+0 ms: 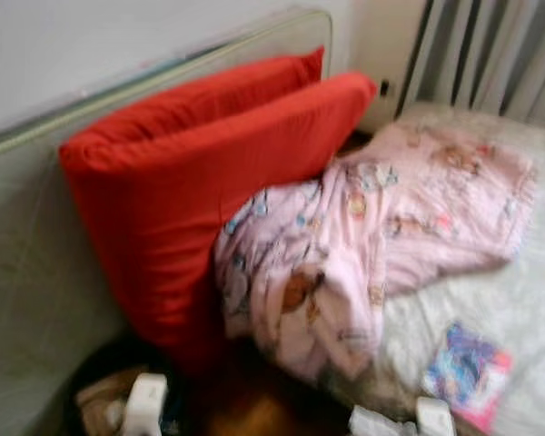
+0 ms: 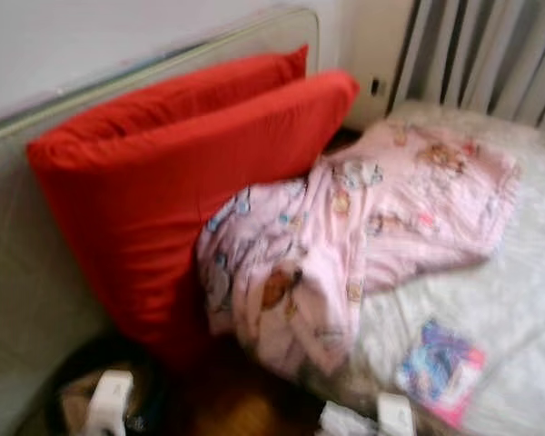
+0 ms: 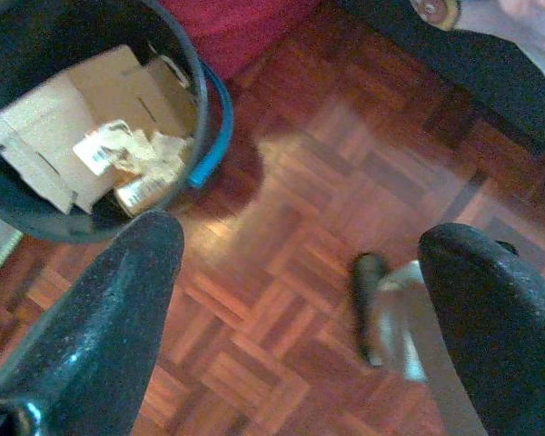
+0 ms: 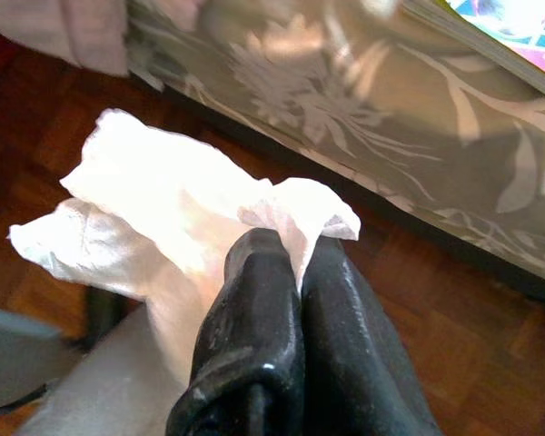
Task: Clean up the room
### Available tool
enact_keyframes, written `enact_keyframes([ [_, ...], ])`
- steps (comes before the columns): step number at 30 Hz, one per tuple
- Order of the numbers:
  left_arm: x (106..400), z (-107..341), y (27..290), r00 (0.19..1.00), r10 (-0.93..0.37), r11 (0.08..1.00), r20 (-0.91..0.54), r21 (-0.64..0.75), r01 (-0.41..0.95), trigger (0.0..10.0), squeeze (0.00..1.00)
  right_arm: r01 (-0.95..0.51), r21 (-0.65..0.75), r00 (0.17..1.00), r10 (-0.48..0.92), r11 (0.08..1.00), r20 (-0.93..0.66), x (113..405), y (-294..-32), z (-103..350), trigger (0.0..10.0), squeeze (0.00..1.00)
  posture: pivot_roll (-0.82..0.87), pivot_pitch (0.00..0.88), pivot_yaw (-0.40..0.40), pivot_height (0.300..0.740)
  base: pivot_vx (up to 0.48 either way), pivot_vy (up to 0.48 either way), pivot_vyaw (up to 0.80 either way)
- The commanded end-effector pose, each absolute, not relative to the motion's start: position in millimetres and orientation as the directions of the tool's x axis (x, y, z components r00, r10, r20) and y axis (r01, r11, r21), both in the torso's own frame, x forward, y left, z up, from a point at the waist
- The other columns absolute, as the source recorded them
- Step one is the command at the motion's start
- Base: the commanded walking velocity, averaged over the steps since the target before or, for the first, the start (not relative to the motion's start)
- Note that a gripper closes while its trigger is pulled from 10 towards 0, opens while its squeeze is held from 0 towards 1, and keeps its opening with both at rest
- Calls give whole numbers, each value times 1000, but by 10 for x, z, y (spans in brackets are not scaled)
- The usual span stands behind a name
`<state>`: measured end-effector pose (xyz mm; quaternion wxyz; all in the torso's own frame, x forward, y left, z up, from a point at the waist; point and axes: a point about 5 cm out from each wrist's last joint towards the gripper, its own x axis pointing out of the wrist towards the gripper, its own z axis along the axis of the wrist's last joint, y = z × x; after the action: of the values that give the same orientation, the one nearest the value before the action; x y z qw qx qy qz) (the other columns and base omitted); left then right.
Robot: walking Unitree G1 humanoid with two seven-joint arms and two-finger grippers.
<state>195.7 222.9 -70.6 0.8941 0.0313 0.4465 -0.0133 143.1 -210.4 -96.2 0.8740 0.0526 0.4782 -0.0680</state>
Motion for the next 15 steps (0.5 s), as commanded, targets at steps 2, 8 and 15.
enact_keyframes([
  [2,1958,-689,2309,594,25,996,-804,69,52,10000,0,156,42,542,-50,987,-839,1479,-2043,-955,10000,0,-7,0,18,740,0,480,0],
  [8,1957,-689,2309,593,24,996,-805,69,54,10000,0,132,34,547,-44,991,-836,1490,-2045,-949,10000,0,-7,0,17,740,0,480,133],
  [15,1959,-687,2314,593,26,996,-805,72,55,10000,0,126,33,545,-42,991,-837,1490,-2040,-950,10000,0,-7,0,17,740,0,434,800],
])
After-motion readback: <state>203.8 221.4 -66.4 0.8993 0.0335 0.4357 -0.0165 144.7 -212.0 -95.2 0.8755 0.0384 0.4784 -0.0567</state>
